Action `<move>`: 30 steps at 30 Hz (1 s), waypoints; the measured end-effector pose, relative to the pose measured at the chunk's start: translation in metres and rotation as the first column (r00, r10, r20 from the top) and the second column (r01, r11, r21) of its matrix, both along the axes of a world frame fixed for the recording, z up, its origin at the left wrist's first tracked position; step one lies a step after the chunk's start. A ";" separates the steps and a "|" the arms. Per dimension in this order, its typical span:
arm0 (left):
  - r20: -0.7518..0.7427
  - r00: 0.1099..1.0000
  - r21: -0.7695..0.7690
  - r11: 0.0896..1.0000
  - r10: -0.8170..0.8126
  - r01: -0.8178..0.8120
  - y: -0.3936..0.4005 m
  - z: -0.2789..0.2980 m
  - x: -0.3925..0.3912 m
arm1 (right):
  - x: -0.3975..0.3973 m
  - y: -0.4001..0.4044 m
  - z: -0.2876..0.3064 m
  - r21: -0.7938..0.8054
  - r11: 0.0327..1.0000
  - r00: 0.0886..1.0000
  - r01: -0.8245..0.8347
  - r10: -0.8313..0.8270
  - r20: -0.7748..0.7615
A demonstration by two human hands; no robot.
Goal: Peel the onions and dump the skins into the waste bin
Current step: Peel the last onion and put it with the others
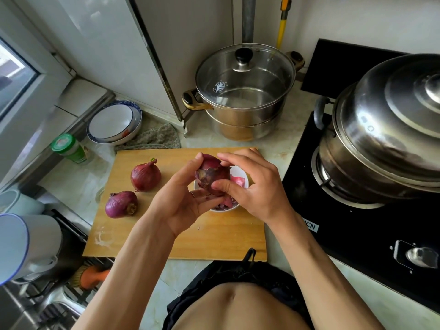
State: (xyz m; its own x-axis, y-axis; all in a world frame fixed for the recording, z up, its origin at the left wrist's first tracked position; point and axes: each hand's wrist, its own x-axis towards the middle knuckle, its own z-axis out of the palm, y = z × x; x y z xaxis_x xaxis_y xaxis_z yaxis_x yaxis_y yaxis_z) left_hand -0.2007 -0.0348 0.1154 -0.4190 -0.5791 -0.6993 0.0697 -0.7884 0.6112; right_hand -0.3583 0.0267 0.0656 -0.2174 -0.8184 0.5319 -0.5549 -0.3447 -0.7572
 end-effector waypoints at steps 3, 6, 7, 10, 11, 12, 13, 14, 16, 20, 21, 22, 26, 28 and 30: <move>0.005 1.000 0.005 1.000 0.002 -0.002 0.000 -0.001 0.000 | 0.000 -0.001 -0.001 -0.009 1.000 1.000 0.004 -0.004 -0.030; 0.000 1.000 0.012 1.000 0.007 -0.007 0.001 -0.001 0.000 | -0.001 -0.001 -0.001 -0.003 1.000 1.000 0.001 -0.001 -0.025; -0.004 1.000 0.016 1.000 0.011 -0.011 0.001 -0.001 0.000 | -0.001 -0.001 -0.001 0.000 1.000 1.000 0.002 -0.002 -0.026; -0.008 1.000 0.026 1.000 0.014 -0.014 -0.001 -0.002 0.001 | 0.000 -0.001 0.000 0.008 1.000 1.000 0.001 -0.001 -0.022; -0.007 1.000 0.028 1.000 0.009 -0.009 -0.001 -0.002 0.001 | 0.000 -0.001 0.001 0.015 1.000 1.000 -0.002 0.002 -0.009; -0.007 1.000 0.029 1.000 0.003 -0.003 -0.001 -0.002 0.001 | 0.001 -0.001 0.001 0.022 1.000 1.000 -0.007 0.007 0.015; -0.008 1.000 0.029 1.000 -0.001 0.001 -0.001 -0.002 0.001 | 0.001 0.000 0.002 0.028 0.999 0.999 -0.015 0.014 0.043; -0.009 1.000 0.030 1.000 -0.002 0.003 -0.001 -0.002 0.001 | 0.001 0.000 0.003 0.030 0.999 0.998 -0.023 0.021 0.063; -0.011 1.000 0.034 0.999 -0.004 0.004 -0.002 -0.001 0.001 | 0.001 0.000 0.004 0.028 0.999 0.997 -0.026 0.024 0.066; -0.018 1.000 0.040 0.999 0.003 -0.003 -0.001 0.000 0.000 | 0.002 0.000 0.004 0.023 0.999 0.998 -0.031 0.029 0.060; -0.018 1.000 0.041 0.999 0.004 -0.003 -0.001 0.000 0.000 | 0.001 0.000 0.004 0.020 0.999 0.998 -0.029 0.028 0.059; -0.018 1.000 0.044 0.999 0.002 -0.001 -0.001 0.000 -0.001 | 0.001 0.000 0.004 0.015 1.000 0.998 -0.023 0.022 0.052; -0.009 1.000 0.047 0.999 -0.003 0.004 -0.002 -0.001 0.000 | 0.000 -0.001 0.004 0.004 1.000 1.000 -0.006 0.005 0.020; -0.007 1.000 0.047 0.999 -0.003 0.003 -0.002 -0.002 0.001 | 0.000 -0.002 0.004 0.007 1.000 1.000 -0.004 0.004 0.021; -0.007 1.000 0.048 0.999 -0.001 0.001 -0.001 -0.001 0.000 | 0.000 -0.003 0.004 0.005 1.000 1.000 0.001 -0.001 0.019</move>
